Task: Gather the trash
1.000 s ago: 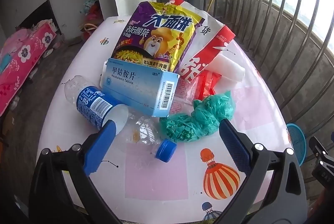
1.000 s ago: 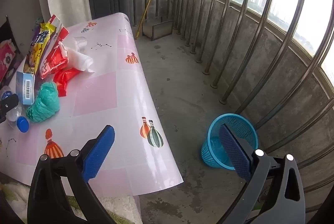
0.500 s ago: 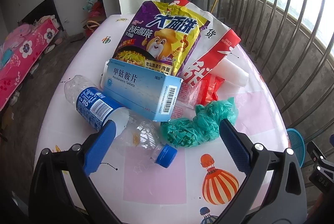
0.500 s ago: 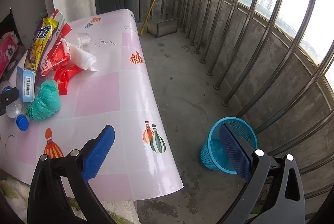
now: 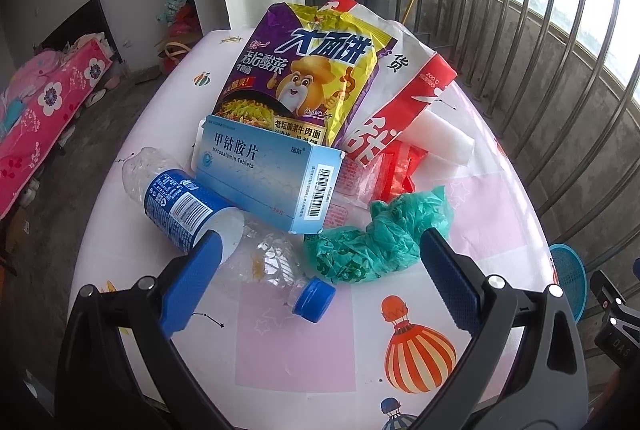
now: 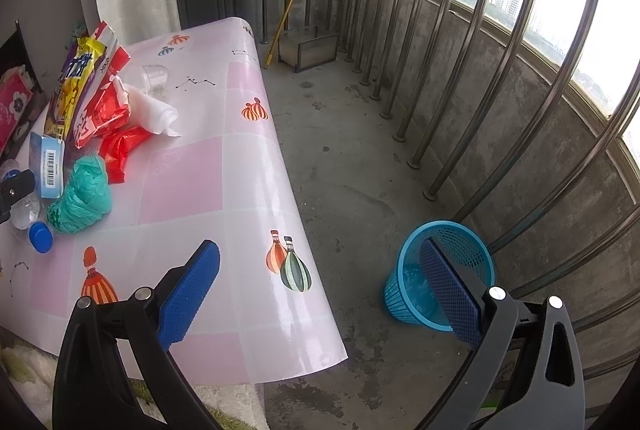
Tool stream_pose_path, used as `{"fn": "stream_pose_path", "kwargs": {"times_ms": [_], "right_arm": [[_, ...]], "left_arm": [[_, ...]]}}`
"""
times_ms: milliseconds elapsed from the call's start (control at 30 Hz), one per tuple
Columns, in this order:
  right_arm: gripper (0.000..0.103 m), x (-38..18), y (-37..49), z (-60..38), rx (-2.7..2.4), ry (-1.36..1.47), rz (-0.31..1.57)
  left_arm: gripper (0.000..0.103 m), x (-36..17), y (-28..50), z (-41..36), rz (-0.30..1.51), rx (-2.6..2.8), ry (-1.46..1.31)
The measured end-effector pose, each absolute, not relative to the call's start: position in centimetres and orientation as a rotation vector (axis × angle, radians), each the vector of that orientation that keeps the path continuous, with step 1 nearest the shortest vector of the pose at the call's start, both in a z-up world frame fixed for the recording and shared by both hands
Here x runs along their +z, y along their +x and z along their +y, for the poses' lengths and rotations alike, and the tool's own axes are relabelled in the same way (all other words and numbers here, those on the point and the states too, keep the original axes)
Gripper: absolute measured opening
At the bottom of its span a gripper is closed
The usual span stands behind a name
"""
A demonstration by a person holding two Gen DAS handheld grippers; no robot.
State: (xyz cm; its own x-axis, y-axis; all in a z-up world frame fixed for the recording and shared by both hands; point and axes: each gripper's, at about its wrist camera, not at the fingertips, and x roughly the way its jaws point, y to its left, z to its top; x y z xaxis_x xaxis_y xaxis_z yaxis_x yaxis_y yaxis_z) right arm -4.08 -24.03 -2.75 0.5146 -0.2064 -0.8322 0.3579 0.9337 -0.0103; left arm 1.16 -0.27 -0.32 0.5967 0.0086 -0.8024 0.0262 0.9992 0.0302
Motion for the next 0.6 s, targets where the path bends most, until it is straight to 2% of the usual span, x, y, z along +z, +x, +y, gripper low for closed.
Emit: {"fn": "stream_pose_path", "kwargs": {"times_ms": [600], "right_arm": [[0.097, -3.13, -4.16, -24.34, -0.344, 0.2, 0.969]], "left_arm": [[0.095, 0.19, 1.1, -0.12, 0.907, -0.011, 0.052]]}}
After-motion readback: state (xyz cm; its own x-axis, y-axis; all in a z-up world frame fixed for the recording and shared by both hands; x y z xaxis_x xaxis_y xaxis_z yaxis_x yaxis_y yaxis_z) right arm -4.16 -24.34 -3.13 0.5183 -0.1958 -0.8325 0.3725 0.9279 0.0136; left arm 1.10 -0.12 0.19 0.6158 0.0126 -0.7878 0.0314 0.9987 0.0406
